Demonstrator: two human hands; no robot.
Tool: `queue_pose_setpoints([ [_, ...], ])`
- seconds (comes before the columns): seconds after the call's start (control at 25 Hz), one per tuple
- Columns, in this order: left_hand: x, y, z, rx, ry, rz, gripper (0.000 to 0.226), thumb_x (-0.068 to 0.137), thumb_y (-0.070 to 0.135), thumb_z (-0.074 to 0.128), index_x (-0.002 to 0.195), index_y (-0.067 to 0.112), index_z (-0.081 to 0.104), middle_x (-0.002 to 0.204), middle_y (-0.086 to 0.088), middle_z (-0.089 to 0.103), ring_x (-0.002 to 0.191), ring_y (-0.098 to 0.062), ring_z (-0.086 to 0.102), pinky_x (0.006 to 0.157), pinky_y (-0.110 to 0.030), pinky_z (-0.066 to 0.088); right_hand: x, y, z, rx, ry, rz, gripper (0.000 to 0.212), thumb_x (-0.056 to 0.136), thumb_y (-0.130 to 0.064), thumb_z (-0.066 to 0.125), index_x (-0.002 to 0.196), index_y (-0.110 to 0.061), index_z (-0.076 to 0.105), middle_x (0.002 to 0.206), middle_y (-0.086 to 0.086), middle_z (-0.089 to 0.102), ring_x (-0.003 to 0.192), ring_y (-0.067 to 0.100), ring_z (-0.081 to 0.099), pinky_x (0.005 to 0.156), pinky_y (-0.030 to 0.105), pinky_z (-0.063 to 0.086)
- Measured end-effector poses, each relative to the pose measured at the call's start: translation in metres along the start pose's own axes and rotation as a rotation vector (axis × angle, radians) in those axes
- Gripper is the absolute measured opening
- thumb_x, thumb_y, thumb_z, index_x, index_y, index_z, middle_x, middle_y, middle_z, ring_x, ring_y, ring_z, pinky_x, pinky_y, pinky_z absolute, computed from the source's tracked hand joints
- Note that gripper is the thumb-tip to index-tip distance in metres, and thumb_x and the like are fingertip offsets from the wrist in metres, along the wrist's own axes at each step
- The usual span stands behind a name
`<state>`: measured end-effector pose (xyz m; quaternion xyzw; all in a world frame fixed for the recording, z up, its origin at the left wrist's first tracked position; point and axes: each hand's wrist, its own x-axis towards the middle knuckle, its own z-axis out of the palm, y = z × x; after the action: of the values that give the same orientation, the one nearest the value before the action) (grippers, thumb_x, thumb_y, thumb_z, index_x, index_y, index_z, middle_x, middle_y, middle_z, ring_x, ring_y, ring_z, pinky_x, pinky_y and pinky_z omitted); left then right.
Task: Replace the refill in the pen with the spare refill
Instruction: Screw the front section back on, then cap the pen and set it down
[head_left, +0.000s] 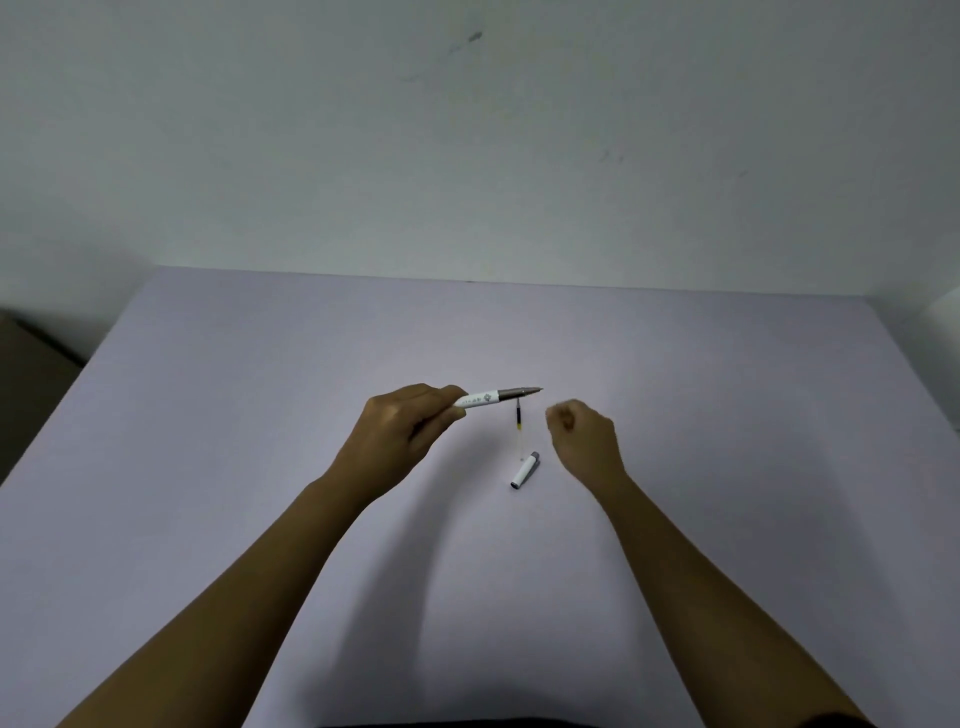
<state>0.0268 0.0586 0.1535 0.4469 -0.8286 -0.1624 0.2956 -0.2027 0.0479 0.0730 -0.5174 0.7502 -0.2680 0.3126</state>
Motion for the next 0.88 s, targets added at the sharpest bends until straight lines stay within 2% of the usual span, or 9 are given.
queue_pose_setpoints([
  [0.08,0.0,-0.002,0.002,-0.013,-0.006,-0.005,0.017,0.089,0.021,0.054,0.101,0.015,0.065,0.06,-0.001,0.052,0.058,-0.009,0.038,0.053,-0.015,0.028,0.003,0.019,0.023,-0.09,-0.049,0.146,0.026,0.093,-0.024,0.05,0.102,-0.003,0.063,0.106,0.015,0.069,0.103,0.031,0.061,0.082,0.03,0.044],
  [0.16,0.0,-0.005,0.004,-0.018,-0.019,-0.016,0.017,0.089,0.02,0.055,0.101,0.015,0.066,0.06,-0.002,0.051,0.058,-0.01,0.039,0.053,-0.016,0.029,0.003,0.027,0.042,-0.116,-0.093,0.23,0.035,0.091,-0.03,0.054,0.111,-0.002,0.06,0.116,0.016,0.066,0.112,0.032,0.058,0.088,0.031,0.044],
  [0.28,-0.001,-0.011,0.005,-0.028,-0.029,-0.034,0.017,0.088,0.02,0.056,0.101,0.014,0.066,0.059,-0.001,0.052,0.057,-0.009,0.039,0.054,-0.017,0.03,0.003,0.031,0.062,-0.15,-0.067,0.267,0.041,0.087,-0.033,0.061,0.107,0.003,0.059,0.111,0.019,0.067,0.106,0.034,0.061,0.081,0.032,0.045],
  [0.4,-0.001,-0.016,0.004,-0.029,-0.028,-0.051,0.017,0.088,0.02,0.056,0.101,0.015,0.066,0.059,0.001,0.051,0.057,-0.008,0.039,0.054,-0.016,0.031,0.002,0.036,0.072,-0.161,-0.036,0.286,0.033,0.084,-0.026,0.065,0.098,0.003,0.063,0.102,0.02,0.07,0.097,0.034,0.065,0.073,0.033,0.047],
  [0.52,-0.002,-0.019,0.004,-0.027,-0.028,-0.066,0.017,0.088,0.02,0.056,0.1,0.015,0.066,0.059,-0.001,0.051,0.058,-0.01,0.04,0.054,-0.017,0.031,0.001,0.04,0.072,-0.048,-0.048,0.41,0.026,0.082,-0.023,0.067,0.093,0.0,0.071,0.095,0.019,0.073,0.091,0.033,0.068,0.066,0.027,0.044],
  [0.64,-0.006,-0.018,0.007,-0.035,-0.028,-0.071,0.017,0.088,0.021,0.055,0.1,0.016,0.066,0.059,-0.001,0.051,0.058,-0.01,0.04,0.053,-0.016,0.03,0.005,0.033,0.059,0.174,-0.047,0.495,0.024,0.081,-0.022,0.067,0.092,-0.002,0.073,0.095,0.019,0.073,0.089,0.031,0.067,0.071,0.03,0.047],
  [0.72,-0.009,-0.019,0.008,-0.032,-0.023,-0.074,0.017,0.088,0.021,0.055,0.1,0.015,0.066,0.059,0.0,0.051,0.058,-0.009,0.039,0.054,-0.014,0.03,0.008,0.018,0.041,0.494,-0.02,0.472,0.016,0.081,-0.018,0.069,0.086,-0.003,0.07,0.086,0.017,0.071,0.081,0.024,0.064,0.078,0.034,0.053],
  [0.8,-0.014,-0.019,0.009,-0.012,-0.023,-0.073,0.018,0.087,0.021,0.056,0.1,0.014,0.066,0.059,0.001,0.051,0.058,-0.007,0.038,0.054,-0.013,0.029,0.003,0.0,0.019,0.876,-0.06,0.414,0.005,0.082,-0.014,0.069,0.081,-0.01,0.066,0.077,0.006,0.066,0.075,0.014,0.062,0.075,0.026,0.056],
  [0.88,-0.02,-0.019,0.011,0.003,-0.031,-0.079,0.019,0.086,0.02,0.056,0.1,0.013,0.067,0.059,0.0,0.053,0.058,-0.007,0.038,0.055,-0.013,0.029,-0.007,-0.015,0.001,1.079,-0.106,0.332,0.005,0.082,-0.014,0.069,0.079,-0.014,0.066,0.078,0.0,0.068,0.073,0.007,0.066,0.068,0.018,0.056],
])
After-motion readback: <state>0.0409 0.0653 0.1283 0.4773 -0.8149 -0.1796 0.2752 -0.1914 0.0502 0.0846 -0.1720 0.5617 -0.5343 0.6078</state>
